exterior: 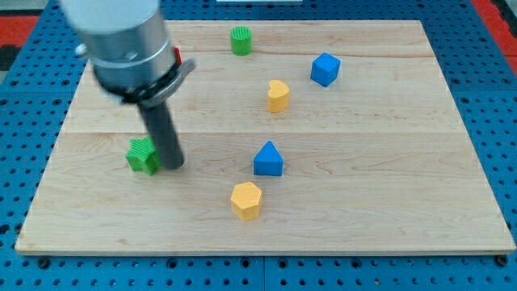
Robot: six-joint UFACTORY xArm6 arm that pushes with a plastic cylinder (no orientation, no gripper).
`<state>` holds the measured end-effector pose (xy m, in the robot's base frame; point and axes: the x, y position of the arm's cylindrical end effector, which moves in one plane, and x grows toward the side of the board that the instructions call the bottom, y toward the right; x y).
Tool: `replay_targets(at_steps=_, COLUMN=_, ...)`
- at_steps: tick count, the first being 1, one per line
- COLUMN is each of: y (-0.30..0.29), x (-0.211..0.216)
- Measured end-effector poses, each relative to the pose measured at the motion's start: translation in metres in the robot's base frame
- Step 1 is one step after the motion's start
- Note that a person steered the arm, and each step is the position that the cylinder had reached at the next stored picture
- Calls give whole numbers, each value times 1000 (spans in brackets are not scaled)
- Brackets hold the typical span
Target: Place the green star close to green circle
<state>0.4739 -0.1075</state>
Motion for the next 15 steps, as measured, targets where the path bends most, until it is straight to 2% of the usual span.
replay_targets(at_steps=1, y=9, x=-20)
replay_targets(at_steps=2, y=8, x=26)
replay_targets(at_steps=3, y=-63, x=40)
replay_targets(at_steps=6, y=-134, x=-34)
replay_targets(at_steps=7, y=-75, x=-28)
replay_targets(at_steps=8, y=-56, x=-21)
replay_targets(at_steps=10, y=9, x=-61)
replay_targets(at_steps=12, y=29, x=-47)
replay_targets(at_steps=13, y=58, x=-59)
replay_targets(at_steps=14, y=36, x=-105)
replay_targets(at_steps=15, y=22, x=-114)
